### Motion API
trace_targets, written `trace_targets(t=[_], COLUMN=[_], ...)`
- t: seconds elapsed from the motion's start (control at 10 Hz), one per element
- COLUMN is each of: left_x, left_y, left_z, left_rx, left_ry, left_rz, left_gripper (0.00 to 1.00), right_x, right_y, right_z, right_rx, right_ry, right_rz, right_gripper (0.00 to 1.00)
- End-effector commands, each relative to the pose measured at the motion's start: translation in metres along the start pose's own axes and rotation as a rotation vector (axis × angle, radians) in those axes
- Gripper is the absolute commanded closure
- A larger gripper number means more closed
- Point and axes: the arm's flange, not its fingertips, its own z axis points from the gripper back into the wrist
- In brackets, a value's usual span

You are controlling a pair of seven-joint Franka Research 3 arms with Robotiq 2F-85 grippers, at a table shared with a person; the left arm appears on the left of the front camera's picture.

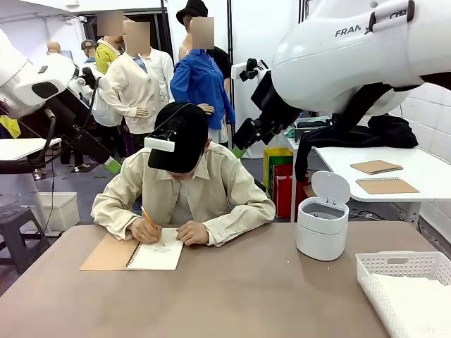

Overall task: Sort the paper based on its condition.
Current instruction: If a person hands you a paper, place it in the Organizing basket , and if it's crumpled, put it in the Trash can.

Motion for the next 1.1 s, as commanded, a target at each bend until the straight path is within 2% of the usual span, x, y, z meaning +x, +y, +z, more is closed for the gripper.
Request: trace_targets(t=[0.0,0.8,1.0], left_x=[-0.0019,0.0004,-0.0015], left_y=[-0.0015,-0.0016,-0.0026], left_z=[0.0028,0.0028,0.0084], left_rx=[-0.007,0.006,0.013], left_ry=[-0.020,-0.004,-0.047], left_rz=[-0.002,-0.002,0.032], left_gripper=[0.00,0.00,0.00], right_x=[-0.0005,0.0006,0.0006], right_y=[0.0028,0.0022,0.0031], right_z=[0.0010,0.0010,0.0067], right_rx=[0.006,0.001,0.049], right_ry=[-0.004,-0.002,-0.011], right_rz=[-0.001,0.002,-0.039], right_gripper=[0.00,0.00,0.00])
